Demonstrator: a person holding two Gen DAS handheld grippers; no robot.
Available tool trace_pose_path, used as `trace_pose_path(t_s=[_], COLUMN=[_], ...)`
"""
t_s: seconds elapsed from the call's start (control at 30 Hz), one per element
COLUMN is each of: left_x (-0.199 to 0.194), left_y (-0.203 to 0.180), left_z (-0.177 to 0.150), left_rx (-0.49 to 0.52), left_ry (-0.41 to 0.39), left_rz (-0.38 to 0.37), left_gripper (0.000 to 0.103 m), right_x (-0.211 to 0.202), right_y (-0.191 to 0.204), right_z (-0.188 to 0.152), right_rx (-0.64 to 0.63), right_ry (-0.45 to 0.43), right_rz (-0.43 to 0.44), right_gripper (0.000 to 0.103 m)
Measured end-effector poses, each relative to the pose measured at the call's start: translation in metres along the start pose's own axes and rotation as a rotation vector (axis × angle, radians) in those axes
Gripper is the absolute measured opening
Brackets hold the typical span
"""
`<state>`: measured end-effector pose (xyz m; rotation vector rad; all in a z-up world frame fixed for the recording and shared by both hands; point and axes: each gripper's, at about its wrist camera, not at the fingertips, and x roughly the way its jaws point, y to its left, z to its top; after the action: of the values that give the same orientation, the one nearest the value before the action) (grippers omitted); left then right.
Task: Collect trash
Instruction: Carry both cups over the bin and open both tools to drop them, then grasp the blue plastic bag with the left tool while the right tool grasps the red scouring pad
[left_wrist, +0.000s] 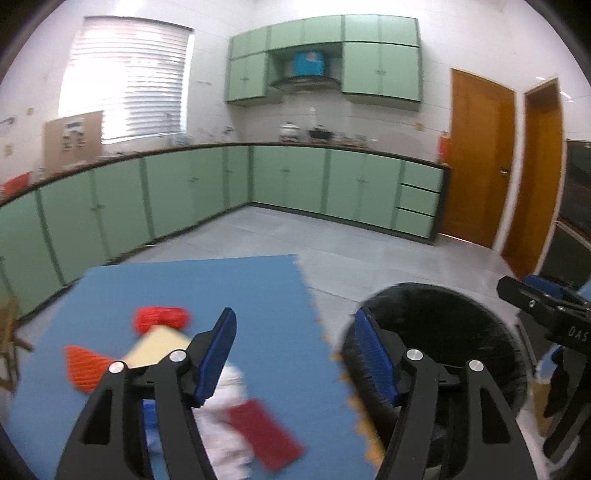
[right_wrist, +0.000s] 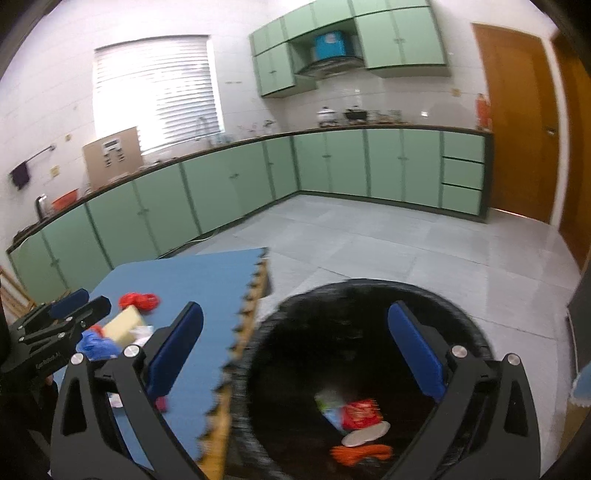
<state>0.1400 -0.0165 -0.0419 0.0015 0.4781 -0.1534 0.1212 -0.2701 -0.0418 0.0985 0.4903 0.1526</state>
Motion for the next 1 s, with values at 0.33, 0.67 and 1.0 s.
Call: trace_pose_path(t_s=[0.33, 0.67, 1.0], left_x=[-0.031, -0.025, -0.014], left_y=[0.095, 0.114, 0.124], left_z=[-0.041, -0.091, -0.103], left_rx=[-0.04, -0.08, -0.102], left_ry=[0.032, 0.105, 0.142], left_rz=[0.207, 0.231, 0.226], left_gripper=[0.066, 0.066, 0.066], right_x=[0.036, 0.079, 0.111], right_y=[0.112, 0.17, 0.176], right_z=[-0.026, -0.074, -0.09], right_rx=[-0.11, -0.204, -0.22], right_ry=[0.07, 0.203, 0.307], right_rz=[0.136, 0.188, 0.188], right_gripper=[0.097, 0.083, 0.071])
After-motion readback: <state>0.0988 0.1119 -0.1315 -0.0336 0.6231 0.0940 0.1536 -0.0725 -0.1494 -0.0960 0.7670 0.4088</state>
